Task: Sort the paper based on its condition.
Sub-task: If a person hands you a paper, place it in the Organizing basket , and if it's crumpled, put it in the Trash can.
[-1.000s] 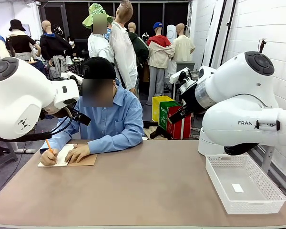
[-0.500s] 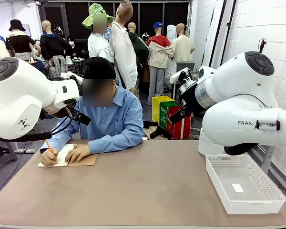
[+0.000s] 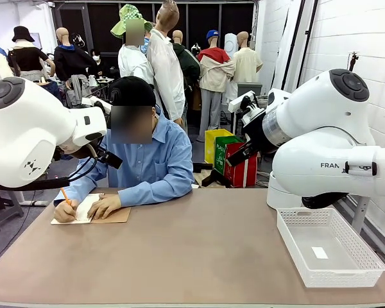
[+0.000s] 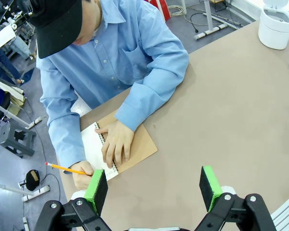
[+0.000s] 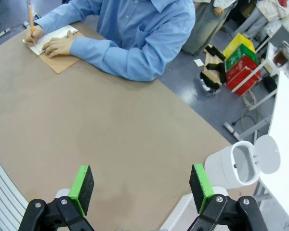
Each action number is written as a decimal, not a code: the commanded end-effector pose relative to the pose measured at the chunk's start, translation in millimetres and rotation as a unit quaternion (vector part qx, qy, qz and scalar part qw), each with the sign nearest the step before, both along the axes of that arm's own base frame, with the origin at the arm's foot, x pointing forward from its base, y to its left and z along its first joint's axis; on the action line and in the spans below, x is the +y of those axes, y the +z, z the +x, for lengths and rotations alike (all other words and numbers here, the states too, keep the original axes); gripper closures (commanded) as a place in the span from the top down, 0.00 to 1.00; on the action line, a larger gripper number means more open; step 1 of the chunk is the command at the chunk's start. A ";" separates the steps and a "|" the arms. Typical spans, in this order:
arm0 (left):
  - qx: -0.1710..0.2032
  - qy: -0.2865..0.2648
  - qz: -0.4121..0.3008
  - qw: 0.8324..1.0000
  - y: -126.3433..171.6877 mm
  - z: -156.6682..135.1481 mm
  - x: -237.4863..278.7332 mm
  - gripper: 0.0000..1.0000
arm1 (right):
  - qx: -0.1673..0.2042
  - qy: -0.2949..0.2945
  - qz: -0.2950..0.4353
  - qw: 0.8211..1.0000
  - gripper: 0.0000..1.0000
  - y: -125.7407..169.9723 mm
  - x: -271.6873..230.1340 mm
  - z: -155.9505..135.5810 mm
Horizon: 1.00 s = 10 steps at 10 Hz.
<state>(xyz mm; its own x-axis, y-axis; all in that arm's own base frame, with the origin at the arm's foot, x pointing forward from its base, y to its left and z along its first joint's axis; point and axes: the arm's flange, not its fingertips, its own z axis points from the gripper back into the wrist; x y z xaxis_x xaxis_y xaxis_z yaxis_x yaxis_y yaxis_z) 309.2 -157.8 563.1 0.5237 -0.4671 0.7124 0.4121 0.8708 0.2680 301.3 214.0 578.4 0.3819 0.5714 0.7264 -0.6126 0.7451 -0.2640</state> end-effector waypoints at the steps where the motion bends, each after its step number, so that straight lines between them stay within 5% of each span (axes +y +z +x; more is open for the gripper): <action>1: -0.004 -0.003 0.005 1.000 0.2 1.2 0.6 1.00 | -0.001 -0.001 -0.002 1.000 1.00 -0.4 0.9 -0.4; 10: -0.004 -0.003 0.005 1.000 0.2 1.2 0.6 1.00 | -0.001 -0.001 -0.002 1.000 1.00 -0.4 0.9 -0.4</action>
